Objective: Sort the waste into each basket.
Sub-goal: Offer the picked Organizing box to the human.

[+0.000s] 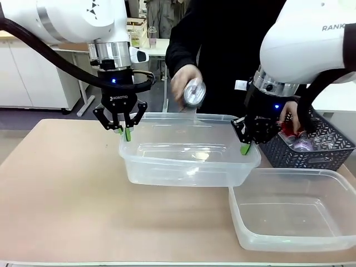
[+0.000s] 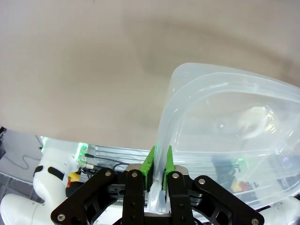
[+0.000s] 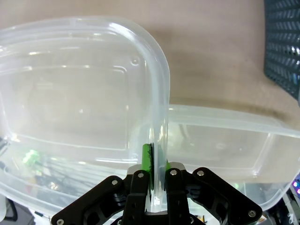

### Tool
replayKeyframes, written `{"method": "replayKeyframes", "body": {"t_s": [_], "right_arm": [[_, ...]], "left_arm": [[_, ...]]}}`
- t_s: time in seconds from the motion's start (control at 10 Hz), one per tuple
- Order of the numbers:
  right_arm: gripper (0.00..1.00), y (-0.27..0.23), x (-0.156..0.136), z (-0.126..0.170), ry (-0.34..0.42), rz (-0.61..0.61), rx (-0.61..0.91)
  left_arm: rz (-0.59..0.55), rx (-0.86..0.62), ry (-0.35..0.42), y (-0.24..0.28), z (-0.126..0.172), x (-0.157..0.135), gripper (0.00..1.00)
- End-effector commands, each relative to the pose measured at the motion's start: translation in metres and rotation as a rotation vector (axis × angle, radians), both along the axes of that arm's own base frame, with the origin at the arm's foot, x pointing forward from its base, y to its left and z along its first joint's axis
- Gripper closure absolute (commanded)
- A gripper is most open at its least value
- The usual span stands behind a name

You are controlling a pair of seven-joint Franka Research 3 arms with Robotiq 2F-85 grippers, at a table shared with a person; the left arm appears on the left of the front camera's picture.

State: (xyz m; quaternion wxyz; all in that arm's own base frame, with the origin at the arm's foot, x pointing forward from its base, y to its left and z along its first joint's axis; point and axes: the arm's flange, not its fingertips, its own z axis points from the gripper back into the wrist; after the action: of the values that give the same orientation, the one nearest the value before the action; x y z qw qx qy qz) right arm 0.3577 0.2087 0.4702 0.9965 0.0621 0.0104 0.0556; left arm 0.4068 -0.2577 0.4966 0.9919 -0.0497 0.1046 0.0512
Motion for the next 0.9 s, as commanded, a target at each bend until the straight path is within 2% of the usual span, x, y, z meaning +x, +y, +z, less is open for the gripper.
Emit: {"method": "replayKeyframes", "body": {"t_s": [0.0,0.8], "right_arm": [[0.95,0.0046,0.001,0.0061,0.005,0.012,-0.006],[0.95,0.0046,0.001,0.0061,0.005,0.012,-0.006]], "left_arm": [[0.013,-0.004,-0.017,0.0011,0.0018,-0.0021,0.93],[0.013,-0.004,-0.017,0.0011,0.0018,-0.0021,0.93]]}}
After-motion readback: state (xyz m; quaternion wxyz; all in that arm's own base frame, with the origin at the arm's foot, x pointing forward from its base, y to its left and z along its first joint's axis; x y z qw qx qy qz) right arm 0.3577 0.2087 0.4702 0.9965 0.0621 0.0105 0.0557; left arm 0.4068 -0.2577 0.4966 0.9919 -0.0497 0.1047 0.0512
